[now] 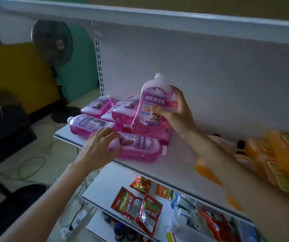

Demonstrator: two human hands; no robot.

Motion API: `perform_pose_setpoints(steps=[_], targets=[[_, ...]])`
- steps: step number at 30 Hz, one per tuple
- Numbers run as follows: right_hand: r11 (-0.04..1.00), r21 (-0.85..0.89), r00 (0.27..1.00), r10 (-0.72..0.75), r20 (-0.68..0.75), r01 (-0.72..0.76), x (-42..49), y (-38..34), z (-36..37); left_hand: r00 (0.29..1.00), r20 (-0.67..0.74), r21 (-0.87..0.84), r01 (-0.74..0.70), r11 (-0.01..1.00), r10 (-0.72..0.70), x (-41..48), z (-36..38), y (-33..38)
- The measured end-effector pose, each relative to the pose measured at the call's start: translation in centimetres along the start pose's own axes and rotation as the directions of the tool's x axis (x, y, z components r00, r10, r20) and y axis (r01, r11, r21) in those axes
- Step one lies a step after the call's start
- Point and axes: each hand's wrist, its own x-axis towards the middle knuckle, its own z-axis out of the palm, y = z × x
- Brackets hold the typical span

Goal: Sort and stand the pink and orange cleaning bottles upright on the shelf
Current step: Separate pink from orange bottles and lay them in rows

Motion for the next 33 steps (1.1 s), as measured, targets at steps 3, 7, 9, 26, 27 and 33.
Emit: perform_pose_setpoints(steps=[3, 7, 9, 26, 27, 33], targets=[[0.999, 0.004, 0.999, 0.033, 0.005, -0.033, 2.9, 0.2, 4.5, 0.998, 0.062, 0.067, 0.002, 0.998, -0.006, 0.5, -0.3, -2.6], [0.996, -0.066, 0.998, 0.055, 0.003, -0.055, 6.8, -0.8, 9.3, 0.995, 0.103, 0.087, -0.020, 0.996, 0.011, 1.5, -1.1, -6.0], [0.992, -0.113, 0.998, 0.056, 0.029, -0.053, 8.7, -1.3, 11.4, 0.995, 0.095, 0.051, -0.010, 0.999, 0.005, 1.9, -1.6, -7.7], [0.507, -0.862, 0.979, 0.185, 0.086, -0.020, 14.3, 1.3, 18.6, 0.997, 0.077, -0.021, 0.032, 0.999, -0.031, 2.0, -1.2, -9.1], [0.522, -0.853, 0.979, 0.174, 0.104, -0.002, 14.1, 1.3, 18.7, 0.997, 0.071, -0.039, 0.040, 0.998, -0.037, 2.1, -1.3, -8.9], [0.697, -0.706, 0.991, -0.121, 0.053, 0.123, 11.6, 0.7, 15.2, 0.998, -0.022, -0.174, -0.070, 0.982, 0.067, 3.5, -2.3, -5.4]])
